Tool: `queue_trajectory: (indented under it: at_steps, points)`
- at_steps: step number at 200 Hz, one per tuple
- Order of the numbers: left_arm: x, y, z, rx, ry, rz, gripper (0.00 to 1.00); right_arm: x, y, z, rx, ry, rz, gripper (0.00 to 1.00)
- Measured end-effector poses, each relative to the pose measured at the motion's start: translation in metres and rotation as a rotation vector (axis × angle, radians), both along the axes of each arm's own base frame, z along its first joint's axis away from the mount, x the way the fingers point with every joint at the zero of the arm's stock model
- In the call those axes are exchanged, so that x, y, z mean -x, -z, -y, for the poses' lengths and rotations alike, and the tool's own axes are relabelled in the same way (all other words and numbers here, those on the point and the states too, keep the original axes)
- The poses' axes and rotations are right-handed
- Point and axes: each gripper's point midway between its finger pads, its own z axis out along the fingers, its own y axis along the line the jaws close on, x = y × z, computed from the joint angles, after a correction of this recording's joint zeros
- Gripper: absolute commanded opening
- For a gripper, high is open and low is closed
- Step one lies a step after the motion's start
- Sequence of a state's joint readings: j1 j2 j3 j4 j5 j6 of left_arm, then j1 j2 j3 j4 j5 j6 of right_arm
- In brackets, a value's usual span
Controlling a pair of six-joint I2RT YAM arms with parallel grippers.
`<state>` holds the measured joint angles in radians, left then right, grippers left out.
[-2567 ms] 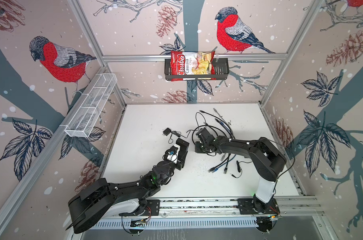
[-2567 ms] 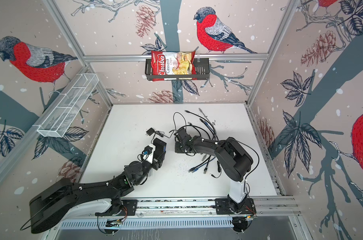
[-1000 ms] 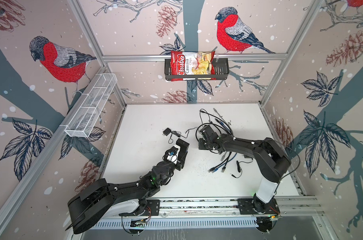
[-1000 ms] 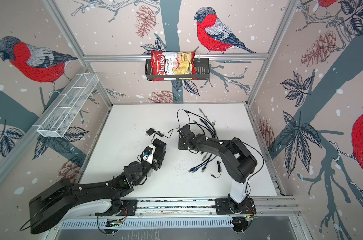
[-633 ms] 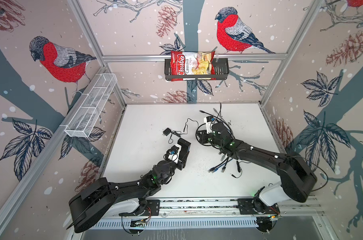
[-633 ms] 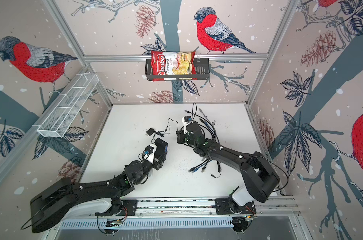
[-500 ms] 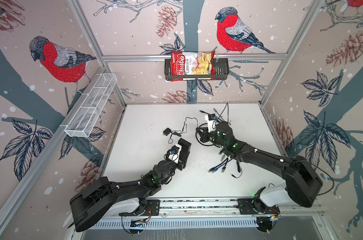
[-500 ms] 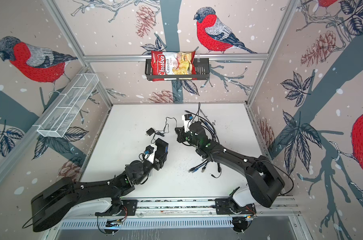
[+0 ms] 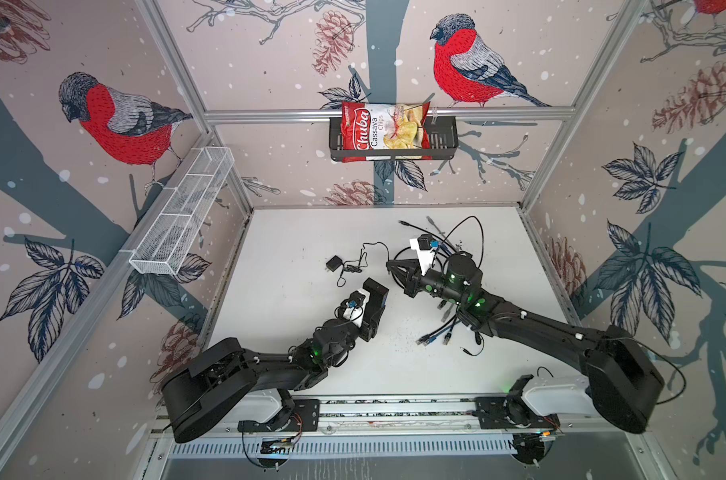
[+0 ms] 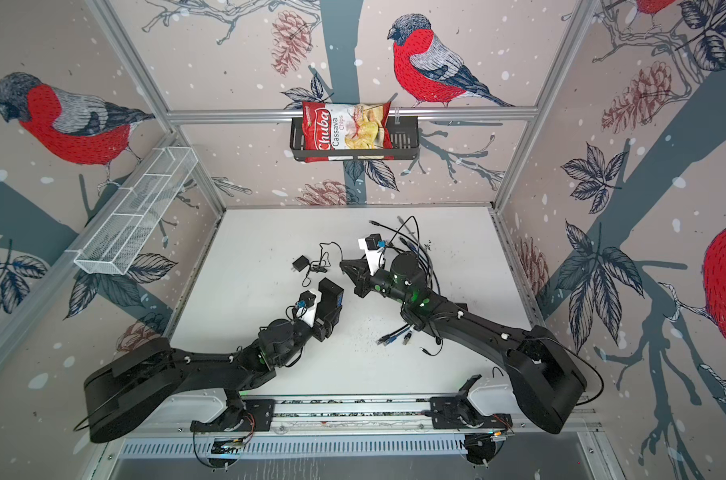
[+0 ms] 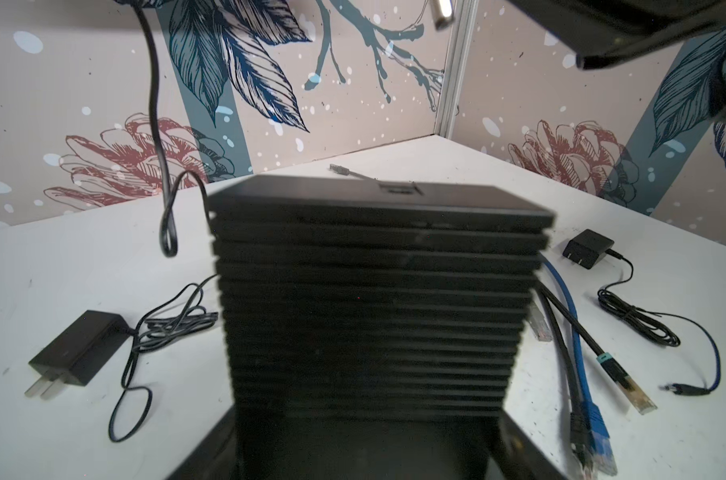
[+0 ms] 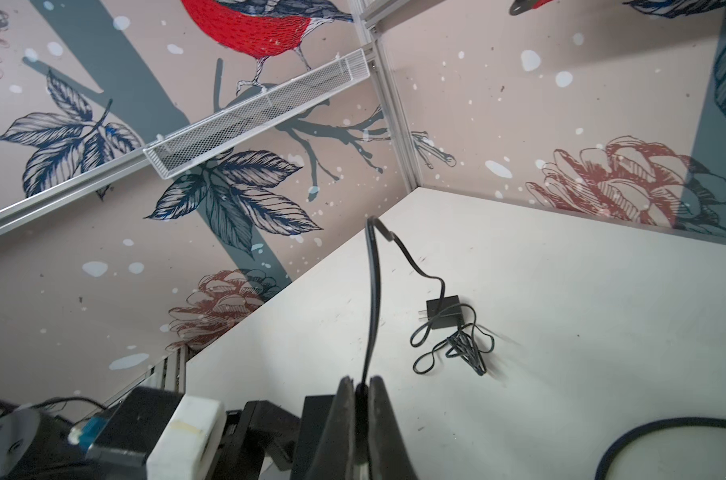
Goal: Insert the plug into the switch port
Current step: 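Lift the barrel plug with the right gripper over the box held by the left gripper, then push the barrel plug down into the box's top port with the right gripper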
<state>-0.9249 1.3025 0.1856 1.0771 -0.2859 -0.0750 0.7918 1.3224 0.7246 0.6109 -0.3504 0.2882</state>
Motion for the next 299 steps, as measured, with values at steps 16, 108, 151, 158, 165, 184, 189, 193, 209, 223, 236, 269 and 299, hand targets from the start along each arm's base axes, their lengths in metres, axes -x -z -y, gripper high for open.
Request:
queue_trajectory:
  at_steps: [16,108,151,158,165,184,189,193,209,223,236,269,299]
  points:
    - [-0.001,-0.004,0.002,0.005,0.002,0.018,0.41,0.008,0.001,-0.002,-0.002,-0.026,0.007,0.00]
    - [-0.003,-0.020,0.007,0.041,0.012,0.067,0.41,0.027,0.004,-0.015,0.011,-0.090,0.050,0.00]
    - [0.000,-0.025,0.006,0.052,0.026,0.073,0.41,0.026,0.000,-0.018,-0.004,-0.092,0.066,0.00]
    - [0.001,-0.026,0.006,0.051,0.027,0.072,0.41,0.025,0.000,-0.019,-0.004,-0.091,0.069,0.00]
    - [0.001,-0.027,0.006,0.052,0.029,0.073,0.41,0.025,0.000,-0.020,-0.004,-0.091,0.069,0.00]
    - [0.002,-0.028,0.006,0.058,0.033,0.073,0.41,0.024,0.000,-0.024,-0.002,-0.095,0.068,0.00]
    - [0.002,-0.028,0.006,0.058,0.033,0.072,0.41,0.024,0.000,-0.024,-0.003,-0.096,0.069,0.00]
    - [0.002,-0.028,0.006,0.058,0.034,0.072,0.41,0.024,0.000,-0.024,-0.003,-0.096,0.069,0.00]
    - [0.002,-0.028,0.006,0.058,0.033,0.069,0.41,0.025,0.000,-0.025,-0.003,-0.097,0.070,0.00]
    - [0.003,-0.029,0.005,0.059,0.033,0.068,0.40,0.025,0.000,-0.026,-0.004,-0.096,0.072,0.00]
    - [0.002,-0.031,0.004,0.065,0.027,0.069,0.38,0.026,-0.002,-0.025,-0.008,-0.094,0.077,0.00]
    - [0.003,-0.036,0.000,0.085,0.021,0.067,0.36,0.031,-0.004,-0.019,-0.012,-0.085,0.091,0.00]
    - [0.004,-0.037,-0.001,0.081,0.023,0.064,0.36,0.032,-0.004,-0.016,-0.002,-0.081,0.104,0.00]
